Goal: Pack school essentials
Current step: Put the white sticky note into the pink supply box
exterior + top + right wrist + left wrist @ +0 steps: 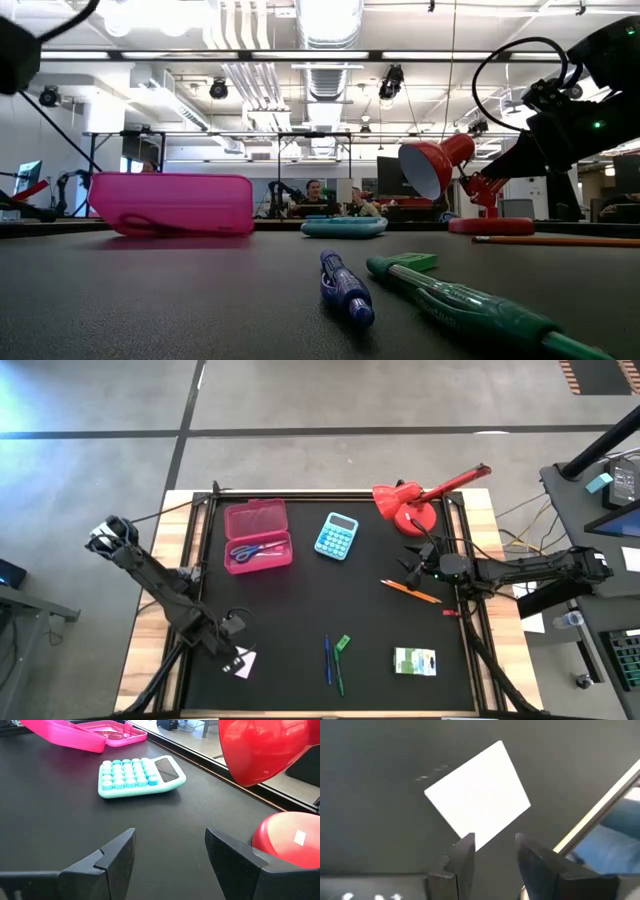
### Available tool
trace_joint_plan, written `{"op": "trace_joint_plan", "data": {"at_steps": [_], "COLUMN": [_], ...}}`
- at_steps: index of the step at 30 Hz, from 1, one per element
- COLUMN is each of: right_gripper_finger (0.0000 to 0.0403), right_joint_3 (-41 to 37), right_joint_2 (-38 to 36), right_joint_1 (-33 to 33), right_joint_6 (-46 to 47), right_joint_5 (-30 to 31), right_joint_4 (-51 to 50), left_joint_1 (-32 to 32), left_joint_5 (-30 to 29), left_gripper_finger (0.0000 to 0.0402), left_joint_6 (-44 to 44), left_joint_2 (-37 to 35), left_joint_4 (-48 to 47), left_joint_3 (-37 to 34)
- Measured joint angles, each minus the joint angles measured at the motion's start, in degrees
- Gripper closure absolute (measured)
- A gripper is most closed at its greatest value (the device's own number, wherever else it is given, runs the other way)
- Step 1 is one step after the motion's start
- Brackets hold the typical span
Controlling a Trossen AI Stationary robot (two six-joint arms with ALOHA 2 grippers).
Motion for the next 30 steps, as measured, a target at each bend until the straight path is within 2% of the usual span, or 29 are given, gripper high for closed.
{"op": "trace_joint_plan", "data": {"at_steps": [8,13,20,25,30], "right_gripper_finger": [0.0174,0.0174,0.0174,0.0174,0.0174], "right_joint_3": [0.0,0.0,0.0,0.0,0.0], "right_joint_2": [-0.01,0.0,0.0,0.0,-0.02], "right_joint_1": [-0.11,-0.11,-0.11,-0.35,-0.36], "right_joint_6": [-0.07,-0.04,-0.04,-5.59,-5.64], "right_joint_5": [0.01,0.01,0.01,0.05,0.12], "right_joint_4": [0.0,-0.02,-0.01,0.01,0.06], "left_joint_1": [-1.76,-5.43,-9.13,-9.35,-9.35], "left_joint_5": [-0.11,-1.58,-5.86,-8.47,-8.66], "left_gripper_finger": [0.0278,0.0279,0.0279,0.0279,0.0279], "left_joint_6": [-12.08,-17.25,-26.41,-27.85,-28.07], "left_joint_2": [-3.98,-6.52,-6.19,-6.05,-5.5], "left_joint_4": [11.0,10.67,11.36,16.62,17.18], "left_joint_3": [-10.4,-11.33,-12.89,-15.01,-16.06]}}
